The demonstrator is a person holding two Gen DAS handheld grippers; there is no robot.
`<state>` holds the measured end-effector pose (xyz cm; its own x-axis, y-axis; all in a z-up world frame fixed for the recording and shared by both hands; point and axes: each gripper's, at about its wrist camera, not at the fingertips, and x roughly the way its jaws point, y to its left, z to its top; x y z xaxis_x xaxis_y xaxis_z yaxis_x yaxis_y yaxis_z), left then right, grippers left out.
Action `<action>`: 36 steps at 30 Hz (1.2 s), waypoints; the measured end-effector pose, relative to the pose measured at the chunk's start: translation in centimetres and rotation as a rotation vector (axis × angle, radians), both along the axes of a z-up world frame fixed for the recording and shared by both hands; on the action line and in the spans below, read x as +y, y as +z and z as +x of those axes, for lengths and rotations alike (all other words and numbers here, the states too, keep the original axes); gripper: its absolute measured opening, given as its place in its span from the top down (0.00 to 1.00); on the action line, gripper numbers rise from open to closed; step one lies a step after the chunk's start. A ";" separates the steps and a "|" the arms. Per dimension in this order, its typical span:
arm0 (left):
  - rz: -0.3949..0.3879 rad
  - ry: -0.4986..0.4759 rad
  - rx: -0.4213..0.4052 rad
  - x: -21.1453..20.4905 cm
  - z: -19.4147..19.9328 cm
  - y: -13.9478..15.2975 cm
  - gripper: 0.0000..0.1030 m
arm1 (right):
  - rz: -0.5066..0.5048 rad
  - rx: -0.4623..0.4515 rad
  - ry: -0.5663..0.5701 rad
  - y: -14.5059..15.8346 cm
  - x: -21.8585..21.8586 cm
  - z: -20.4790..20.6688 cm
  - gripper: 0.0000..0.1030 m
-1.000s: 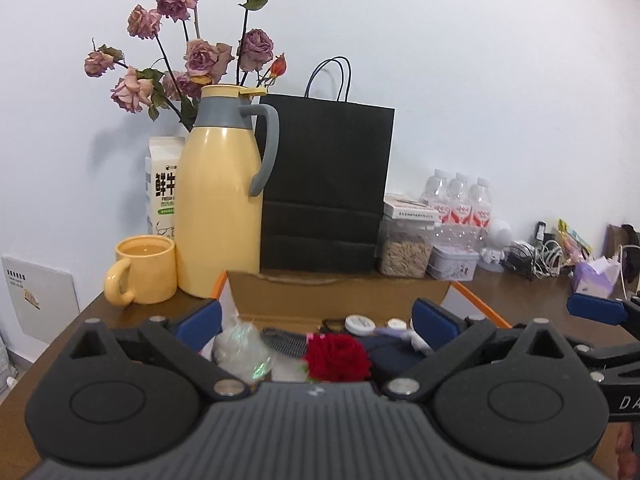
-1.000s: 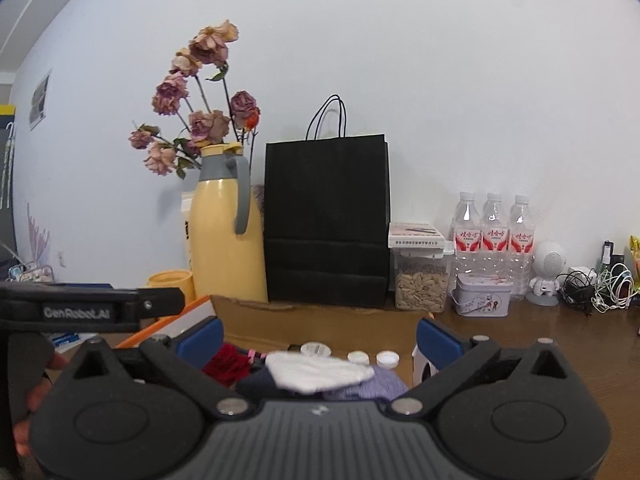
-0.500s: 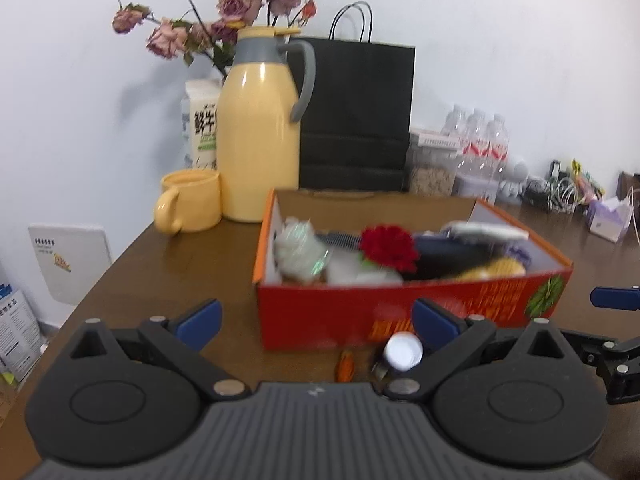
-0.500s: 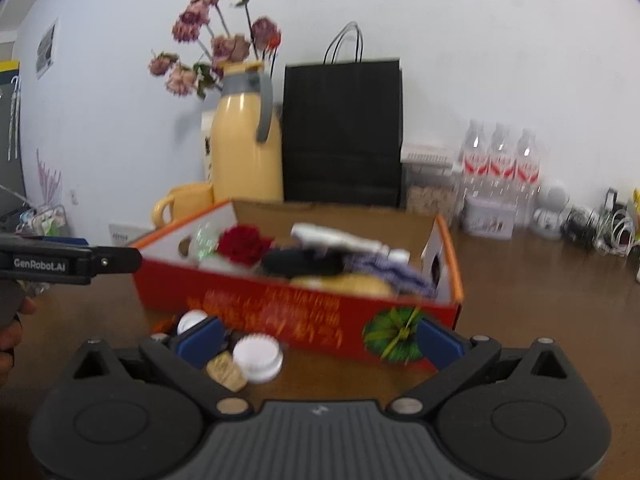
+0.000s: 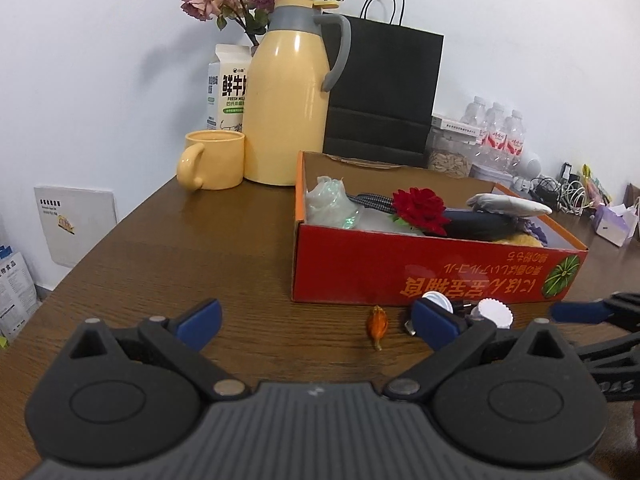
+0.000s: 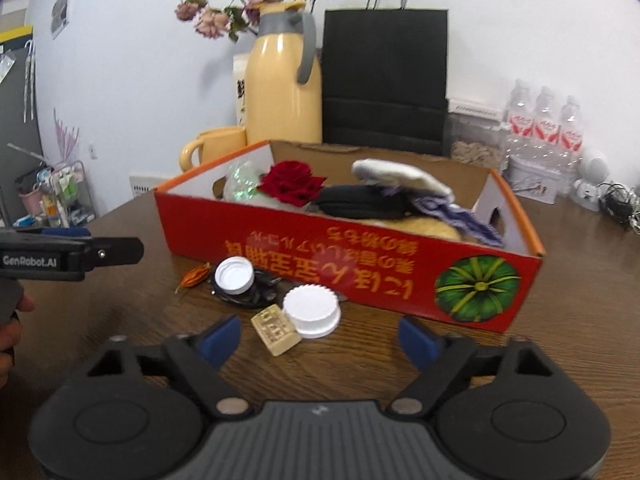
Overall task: Organize objects
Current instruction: 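Pull both grippers back and move the right gripper toward a white ridged cap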
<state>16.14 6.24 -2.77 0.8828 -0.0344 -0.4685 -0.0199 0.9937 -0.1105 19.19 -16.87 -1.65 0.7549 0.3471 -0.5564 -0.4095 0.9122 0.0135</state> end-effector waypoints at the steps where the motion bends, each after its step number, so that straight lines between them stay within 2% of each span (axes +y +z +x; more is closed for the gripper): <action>1: 0.000 -0.002 -0.003 0.0 0.0 0.0 0.00 | -0.006 0.004 0.009 -0.2 0.4 0.1 0.32; 2: 0.001 -0.002 -0.004 0.0 0.0 -0.1 0.00 | -0.014 0.010 0.022 -0.4 0.8 0.2 0.41; 4: -0.001 -0.003 -0.004 0.0 0.0 -0.1 0.00 | -0.027 0.026 0.042 -0.8 1.7 0.4 0.49; 13: -0.013 -0.007 -0.009 0.0 0.1 -0.5 0.00 | -0.032 0.040 0.057 -1.6 2.8 0.8 0.69; 21: -0.008 0.006 0.006 0.0 0.3 -0.8 0.00 | -0.053 0.023 0.074 -1.5 2.9 0.5 0.71; 26: 0.005 0.016 0.022 -0.1 0.6 -1.1 0.00 | -0.036 -0.020 0.078 -1.0 2.7 -0.1 0.73; 36: 0.070 -0.018 0.137 -1.7 3.2 -1.6 0.00 | 0.002 -0.086 0.008 -0.5 0.2 -0.7 0.74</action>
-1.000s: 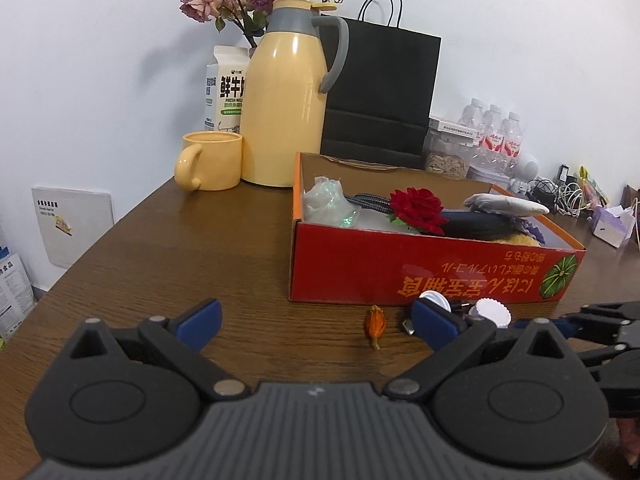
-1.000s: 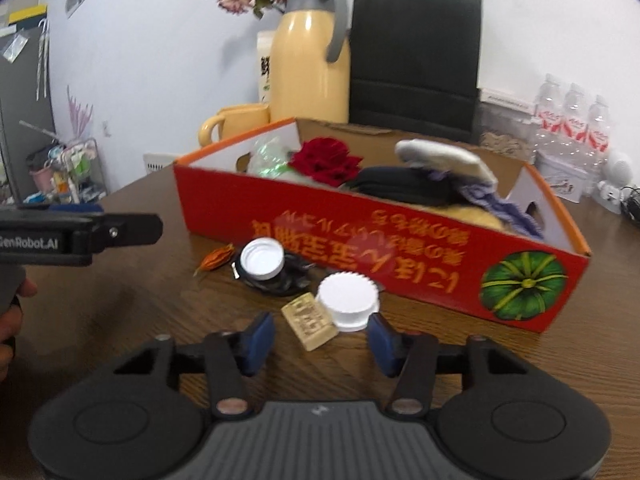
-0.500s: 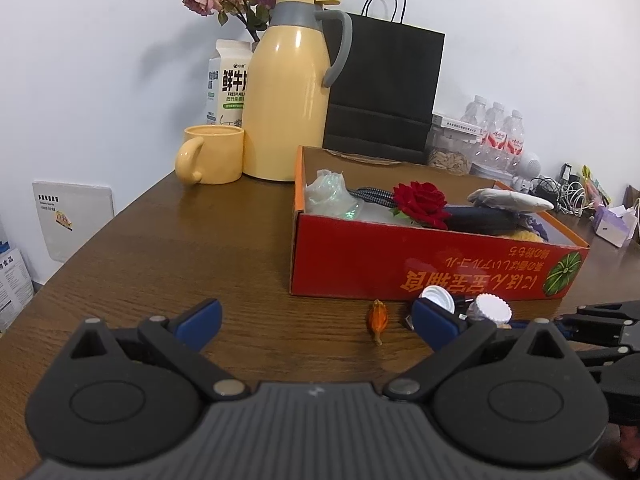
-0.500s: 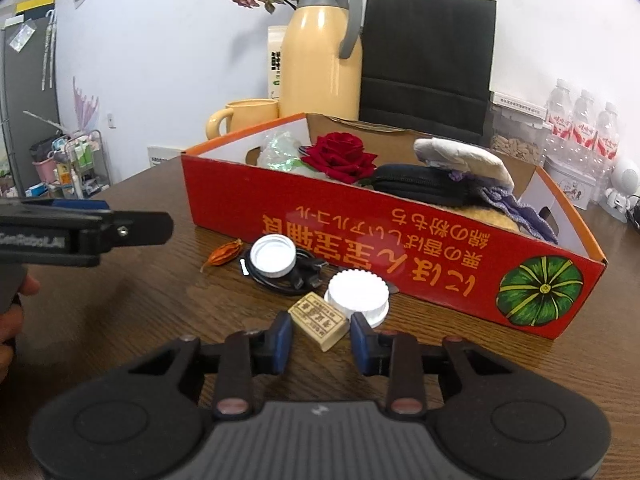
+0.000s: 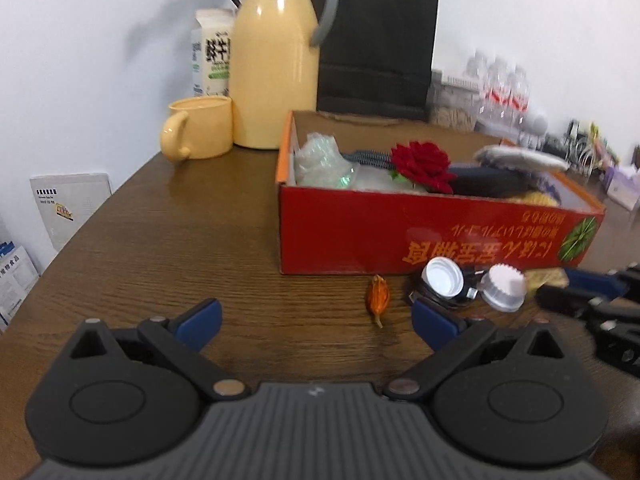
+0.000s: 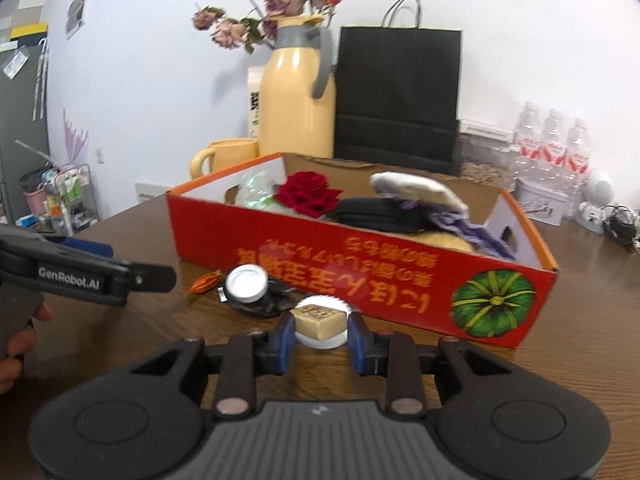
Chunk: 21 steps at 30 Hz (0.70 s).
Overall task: Organize objects
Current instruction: 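Pull both grippers back and move the right gripper toward a white ridged cap, then grasp the beige cork block with the right gripper while the left grasps the orange item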
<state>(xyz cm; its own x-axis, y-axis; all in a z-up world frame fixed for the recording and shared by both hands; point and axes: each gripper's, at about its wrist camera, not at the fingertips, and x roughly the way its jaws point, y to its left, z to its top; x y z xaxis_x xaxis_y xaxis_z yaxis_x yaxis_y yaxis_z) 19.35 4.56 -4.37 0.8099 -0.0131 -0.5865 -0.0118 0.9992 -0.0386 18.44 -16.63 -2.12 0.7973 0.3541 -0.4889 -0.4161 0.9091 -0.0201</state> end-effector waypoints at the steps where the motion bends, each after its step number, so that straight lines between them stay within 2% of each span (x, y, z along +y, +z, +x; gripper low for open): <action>1: 0.010 -0.004 0.014 -0.3 0.4 -0.1 0.02 | 0.003 -0.006 -0.011 0.0 -0.4 0.0 0.74; 3: 0.021 -0.009 0.042 -0.7 1.2 -0.3 0.08 | 0.009 -0.016 -0.032 0.1 -1.1 0.0 0.74; 5: 0.023 -0.014 0.054 -1.0 1.5 -0.5 0.18 | 0.018 -0.021 -0.048 0.1 -1.9 0.0 0.74; 10: 0.024 -0.032 0.049 -1.8 1.8 -0.4 0.20 | 0.038 -0.029 -0.073 0.1 -3.2 0.1 0.74; 12: 0.027 -0.033 0.053 -2.0 2.1 -0.3 0.25 | 0.041 -0.032 -0.072 0.1 -3.3 0.1 0.74; 14: 0.023 -0.038 0.068 -2.1 2.5 -0.6 0.38 | 0.039 -0.037 -0.066 0.1 -3.2 0.0 0.74; 18: 0.028 -0.055 0.063 -2.6 3.0 -0.5 0.47 | 0.038 -0.043 -0.057 0.1 -3.0 -0.2 0.76; 20: 0.035 -0.071 0.057 -2.9 2.9 -0.6 0.61 | 0.039 -0.042 -0.052 0.1 -3.0 -0.3 0.91; 21: 0.037 -0.078 0.053 -3.0 2.9 -0.6 0.67 | 0.039 -0.042 -0.050 0.1 -3.0 -0.3 0.91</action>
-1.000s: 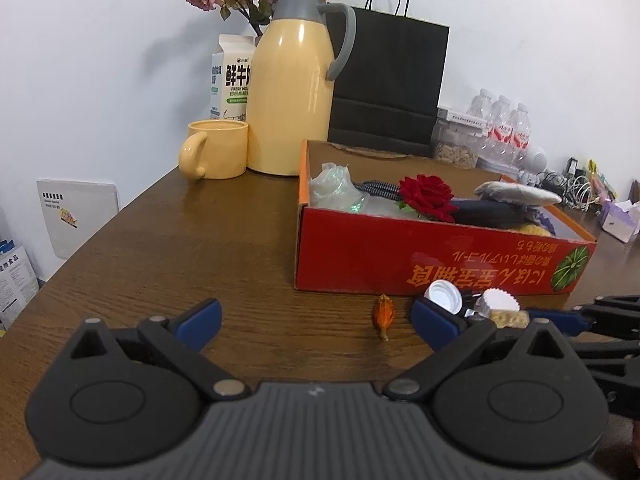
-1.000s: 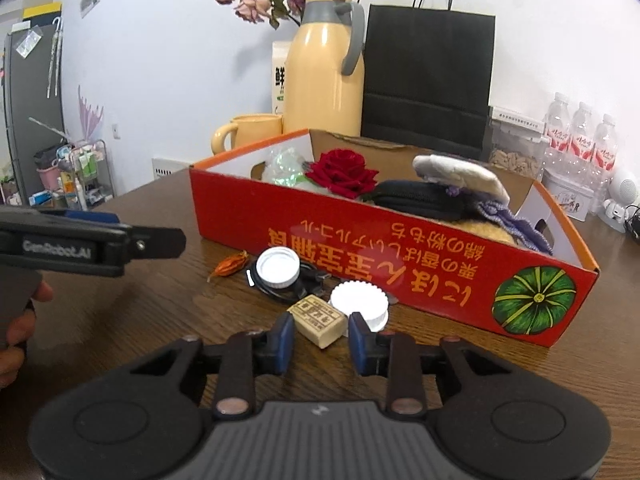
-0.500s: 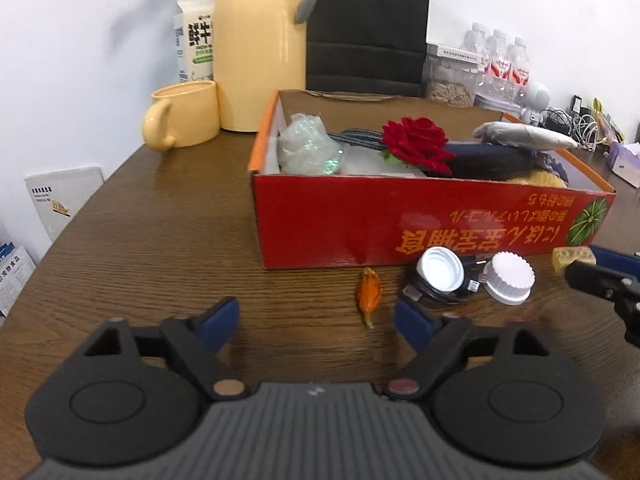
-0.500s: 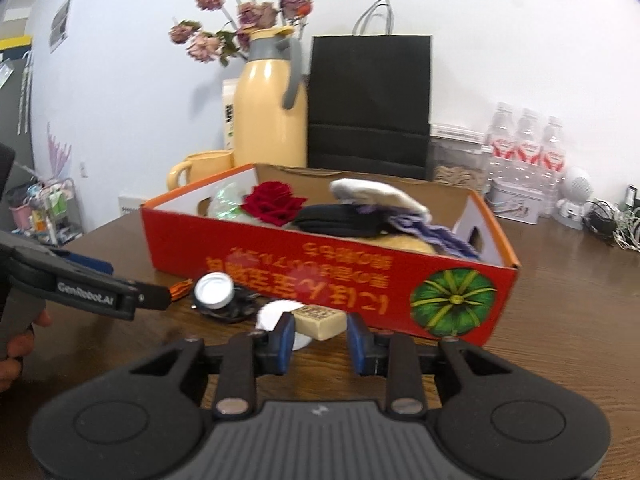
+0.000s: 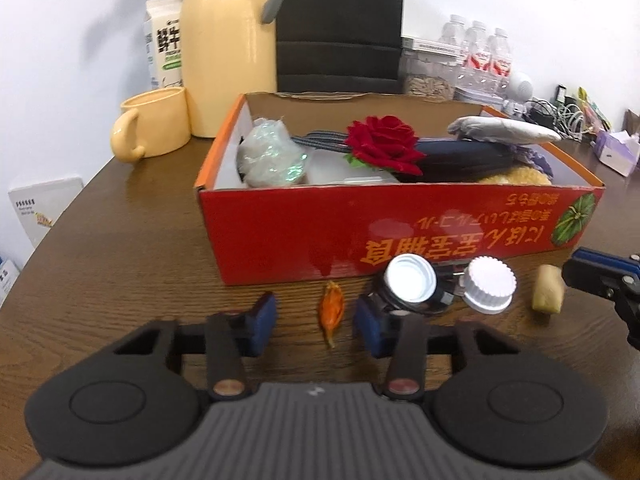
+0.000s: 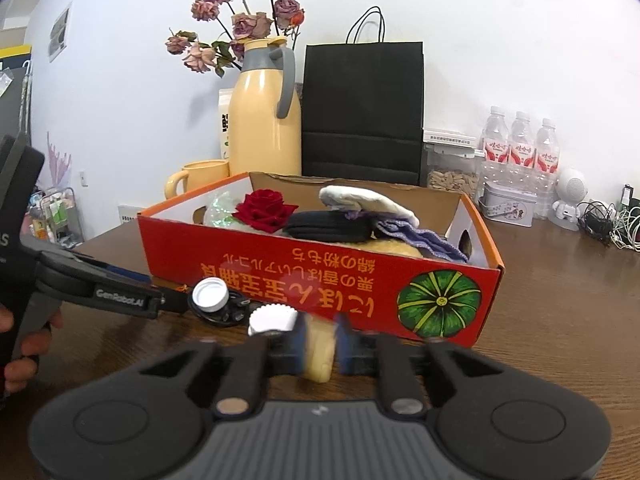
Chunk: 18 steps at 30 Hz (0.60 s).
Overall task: Organize objects
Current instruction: 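Grasp the beige cork block with the right gripper while the left grasps the orange item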
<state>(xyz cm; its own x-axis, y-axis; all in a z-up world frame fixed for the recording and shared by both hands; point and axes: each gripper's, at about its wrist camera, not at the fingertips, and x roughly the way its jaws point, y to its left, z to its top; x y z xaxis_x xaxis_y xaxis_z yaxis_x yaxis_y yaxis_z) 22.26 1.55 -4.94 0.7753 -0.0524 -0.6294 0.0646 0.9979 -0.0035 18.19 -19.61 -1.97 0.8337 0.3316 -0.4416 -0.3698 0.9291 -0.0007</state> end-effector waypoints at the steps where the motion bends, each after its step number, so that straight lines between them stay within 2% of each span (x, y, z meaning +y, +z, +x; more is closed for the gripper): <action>1: -0.006 -0.008 -0.003 0.0 0.0 0.0 0.80 | 0.000 -0.001 0.000 0.0 0.0 0.0 0.91; 2: -0.012 -0.015 -0.003 0.0 -0.1 0.0 0.86 | -0.001 0.001 0.002 0.0 0.1 0.0 0.91; 6: -0.024 -0.033 -0.020 -0.2 -0.4 0.0 0.87 | 0.000 0.005 -0.001 -0.1 0.1 0.0 0.90; 9: -0.025 -0.025 -0.040 -0.2 -0.7 0.2 0.87 | 0.001 0.023 -0.008 -0.2 0.0 0.3 0.80; 10: -0.028 -0.019 -0.044 -0.1 -0.8 0.2 0.87 | 0.002 0.033 -0.007 -0.2 0.0 0.4 0.66; 11: -0.032 -0.015 -0.048 0.0 -0.9 0.2 0.87 | 0.000 0.041 -0.012 -0.3 0.1 0.5 0.48; 13: -0.043 -0.010 -0.053 0.2 -1.1 0.2 0.87 | -0.006 0.073 -0.033 -0.5 0.0 1.1 0.34; 16: -0.046 -0.012 -0.065 0.4 -1.4 0.3 0.87 | -0.006 0.132 -0.041 -0.9 -0.1 2.6 0.36; 18: -0.047 -0.013 -0.076 0.4 -1.7 0.4 0.87 | -0.011 0.171 -0.035 -1.3 -0.2 3.7 0.46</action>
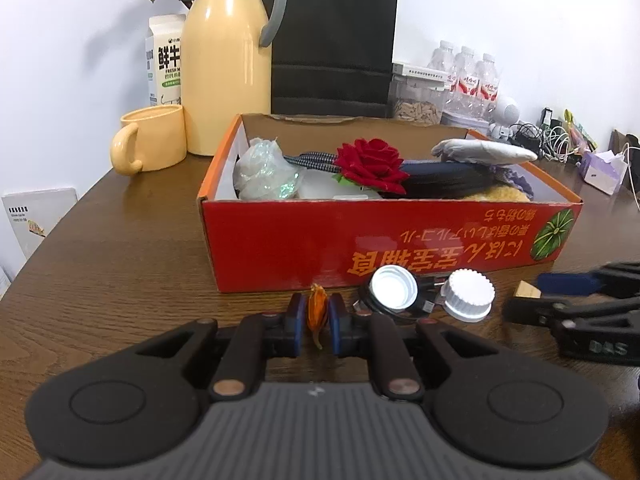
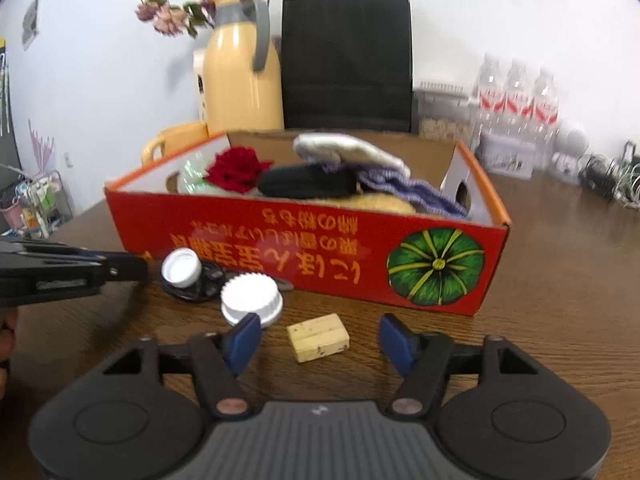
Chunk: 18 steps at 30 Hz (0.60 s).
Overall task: Organize objects
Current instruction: 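Grasp the beige cork block with the right gripper while the left grasps the orange item, then carry the cork block into the box with the right gripper while the left drops the orange item in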
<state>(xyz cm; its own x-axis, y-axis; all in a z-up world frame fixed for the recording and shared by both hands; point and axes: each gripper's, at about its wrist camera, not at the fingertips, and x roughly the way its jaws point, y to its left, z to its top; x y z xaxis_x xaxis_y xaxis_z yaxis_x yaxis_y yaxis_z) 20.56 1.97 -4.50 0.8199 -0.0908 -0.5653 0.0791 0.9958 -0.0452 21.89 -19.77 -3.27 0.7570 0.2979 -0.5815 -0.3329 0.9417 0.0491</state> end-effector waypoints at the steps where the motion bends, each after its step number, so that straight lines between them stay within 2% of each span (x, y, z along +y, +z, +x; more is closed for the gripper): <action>1: -0.003 0.001 -0.005 0.0 -0.1 0.1 0.87 | 0.000 0.018 0.007 -0.2 0.0 0.4 0.63; 2: -0.008 0.004 -0.011 0.1 -0.3 0.3 0.87 | -0.002 0.011 0.012 -0.1 0.0 0.4 0.69; 4: -0.020 0.006 -0.022 0.3 -0.7 0.6 0.87 | -0.011 0.003 0.021 -0.2 0.2 0.2 0.69; 7: -0.037 0.001 -0.056 0.5 -1.6 1.9 0.87 | -0.023 -0.065 0.027 0.4 0.5 -0.9 0.69; 13: -0.046 -0.027 -0.162 -0.2 -1.5 5.9 0.87 | 0.001 -0.238 0.057 4.6 0.7 -2.7 0.69; 18: -0.053 -0.029 -0.226 -1.5 0.6 8.2 0.87 | 0.025 -0.346 0.052 8.5 1.1 -1.7 0.69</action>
